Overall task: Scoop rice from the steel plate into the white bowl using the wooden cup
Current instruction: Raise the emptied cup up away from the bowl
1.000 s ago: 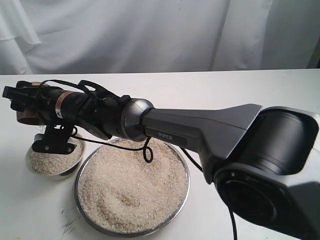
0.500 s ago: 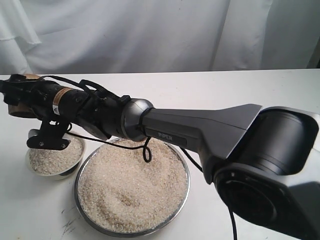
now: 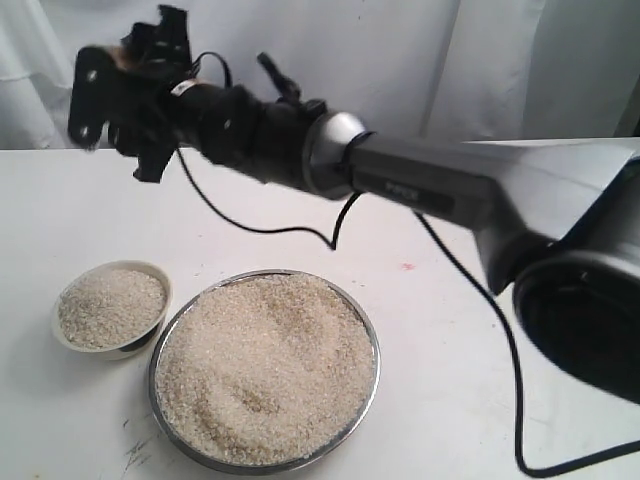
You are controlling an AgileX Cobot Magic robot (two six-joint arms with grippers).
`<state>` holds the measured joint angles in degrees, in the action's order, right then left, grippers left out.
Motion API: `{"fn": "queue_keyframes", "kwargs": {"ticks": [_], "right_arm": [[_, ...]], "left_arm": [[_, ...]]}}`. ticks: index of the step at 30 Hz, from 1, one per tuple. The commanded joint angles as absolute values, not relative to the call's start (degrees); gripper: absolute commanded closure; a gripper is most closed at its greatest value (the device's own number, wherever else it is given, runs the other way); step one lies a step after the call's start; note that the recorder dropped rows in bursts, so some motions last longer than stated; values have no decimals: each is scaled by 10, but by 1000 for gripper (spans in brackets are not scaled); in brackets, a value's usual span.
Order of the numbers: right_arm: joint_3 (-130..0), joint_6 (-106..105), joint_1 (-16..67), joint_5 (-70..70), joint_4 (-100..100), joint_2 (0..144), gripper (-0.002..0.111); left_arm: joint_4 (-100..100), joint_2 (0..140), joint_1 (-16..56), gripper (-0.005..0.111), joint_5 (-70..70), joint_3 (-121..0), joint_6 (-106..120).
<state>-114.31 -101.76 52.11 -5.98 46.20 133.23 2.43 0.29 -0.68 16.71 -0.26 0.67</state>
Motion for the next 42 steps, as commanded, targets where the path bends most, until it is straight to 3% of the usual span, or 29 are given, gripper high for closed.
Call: {"fn": "queue_keyframes", "kwargs": {"ticks": [1, 5, 8, 14, 16, 19, 21, 32, 42], "right_arm": [[-1147, -795, 455, 61, 519, 1294, 108], [-1147, -700, 397, 175, 529, 1288, 108], [-1120, -712, 373, 184, 566, 1283, 108], [-881, -999, 333, 166, 834, 1203, 108], [-789, -1174, 314, 252, 999, 1173, 108], [-730, -1213, 284, 371, 999, 1155, 108], [-708, -1213, 269, 380, 999, 1151, 108], [-685, -1213, 180, 457, 999, 1156, 108], [-750, -1213, 190, 376, 999, 1156, 108]], "left_arm": [[25, 0, -6, 107, 163, 0, 5], [25, 0, -6, 107, 163, 0, 5], [25, 0, -6, 107, 163, 0, 5], [25, 0, -6, 107, 163, 0, 5], [25, 0, -6, 107, 163, 0, 5], [25, 0, -6, 107, 163, 0, 5], [25, 0, -6, 107, 163, 0, 5], [25, 0, -6, 107, 163, 0, 5], [25, 0, -6, 107, 163, 0, 5]]}}
